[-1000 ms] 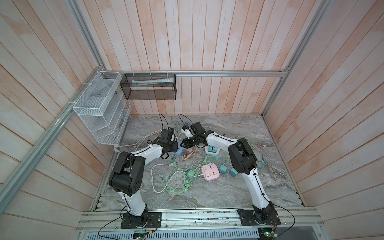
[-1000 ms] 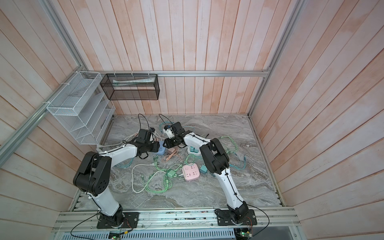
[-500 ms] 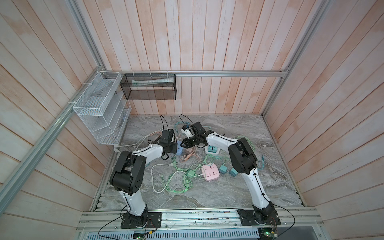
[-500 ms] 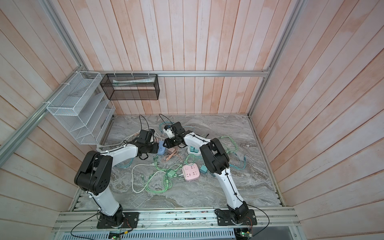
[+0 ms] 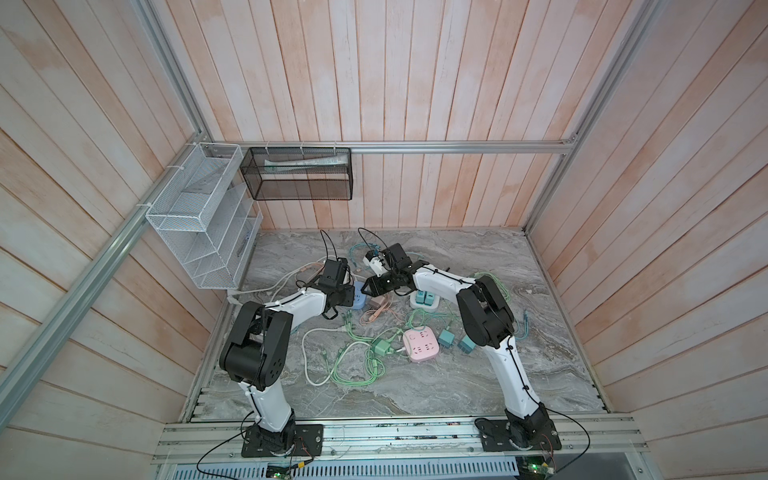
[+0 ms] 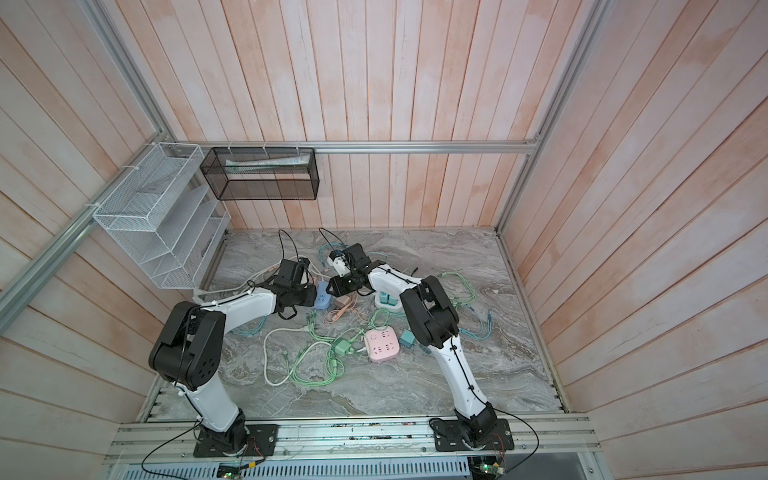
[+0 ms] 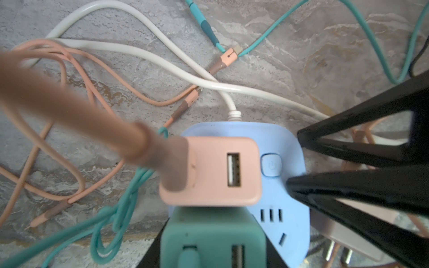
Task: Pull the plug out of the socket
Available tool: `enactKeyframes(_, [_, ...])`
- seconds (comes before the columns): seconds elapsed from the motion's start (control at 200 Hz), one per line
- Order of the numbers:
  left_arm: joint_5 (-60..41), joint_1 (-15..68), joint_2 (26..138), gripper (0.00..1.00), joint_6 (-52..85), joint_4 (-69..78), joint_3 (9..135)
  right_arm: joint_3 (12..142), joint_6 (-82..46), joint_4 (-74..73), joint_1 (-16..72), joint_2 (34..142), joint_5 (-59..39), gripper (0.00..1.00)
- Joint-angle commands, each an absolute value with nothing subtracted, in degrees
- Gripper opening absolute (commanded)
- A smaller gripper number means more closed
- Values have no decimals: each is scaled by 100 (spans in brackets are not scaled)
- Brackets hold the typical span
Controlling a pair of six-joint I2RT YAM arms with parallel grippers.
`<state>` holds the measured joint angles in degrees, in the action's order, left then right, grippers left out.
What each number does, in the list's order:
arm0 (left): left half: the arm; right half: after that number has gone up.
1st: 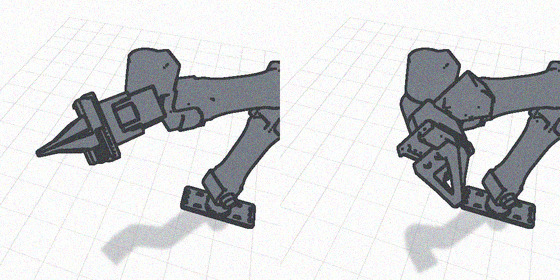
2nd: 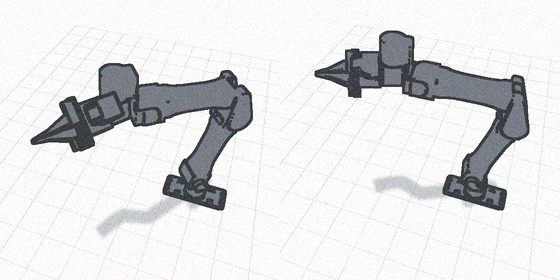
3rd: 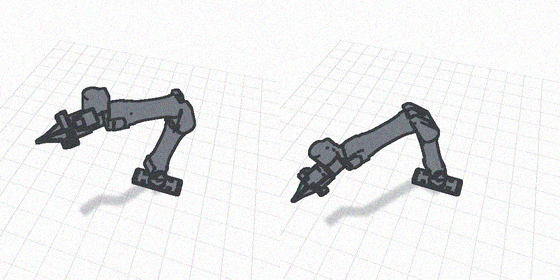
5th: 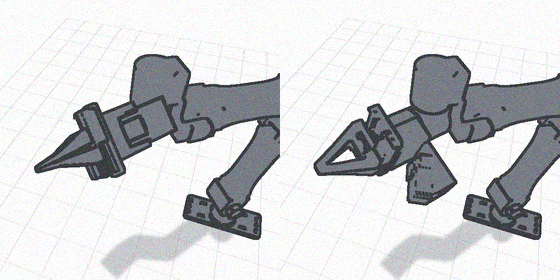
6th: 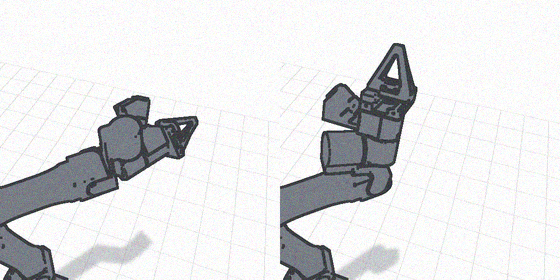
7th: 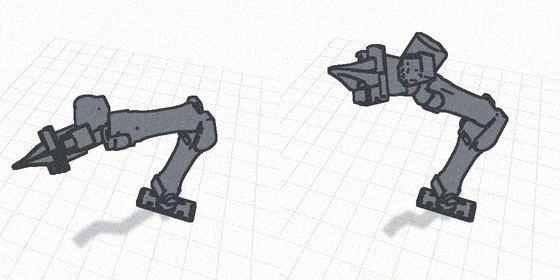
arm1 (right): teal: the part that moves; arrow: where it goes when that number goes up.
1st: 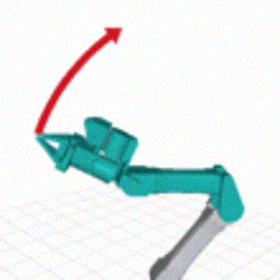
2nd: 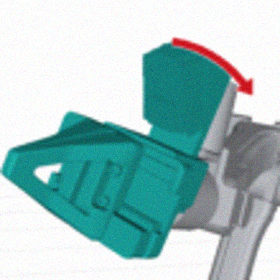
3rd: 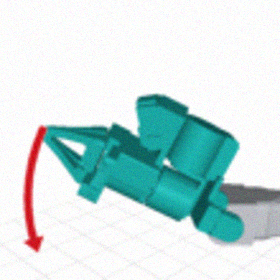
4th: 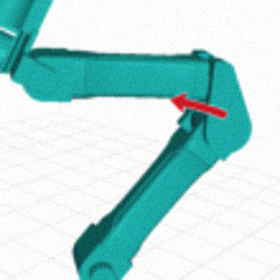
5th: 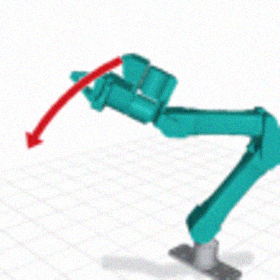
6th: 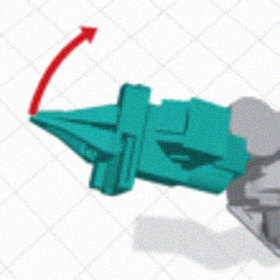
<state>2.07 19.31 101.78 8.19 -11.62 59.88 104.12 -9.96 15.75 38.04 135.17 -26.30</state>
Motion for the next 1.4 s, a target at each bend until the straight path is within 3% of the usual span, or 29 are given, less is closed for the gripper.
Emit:
enactKeyframes(0.0, [211, 2003, 10254, 38, 844, -1178, 6004, 10447, -923, 1969, 3788, 13754, -2690, 51])
enactKeyframes(0.17, [149, 2029, 10205, 34, 802, -1112, 5986, 10486, -853, 2048, 3813, 13790, -2744, 63])
enactKeyframes(0.575, [136, 2187, 10124, 31, 882, -1148, 5959, 10511, -980, 2017, 3810, 13882, -2884, 69])
enactKeyframes(0.72, [193, 2204, 10083, 30, 1013, -1173, 5930, 10573, -933, 2148, 3811, 13955, -2873, 68])
enactKeyframes(0.9, [186, 2206, 10059, 30, 1141, -1153, 5972, 10490, -831, 2284, 3831, 13983, -2791, 58])
enactKeyframes(1.395, [236, 2206, 9925, 27, 1500, -1075, 6053, 9967, -551, 2594, 4006, 13906, -2205, 57])
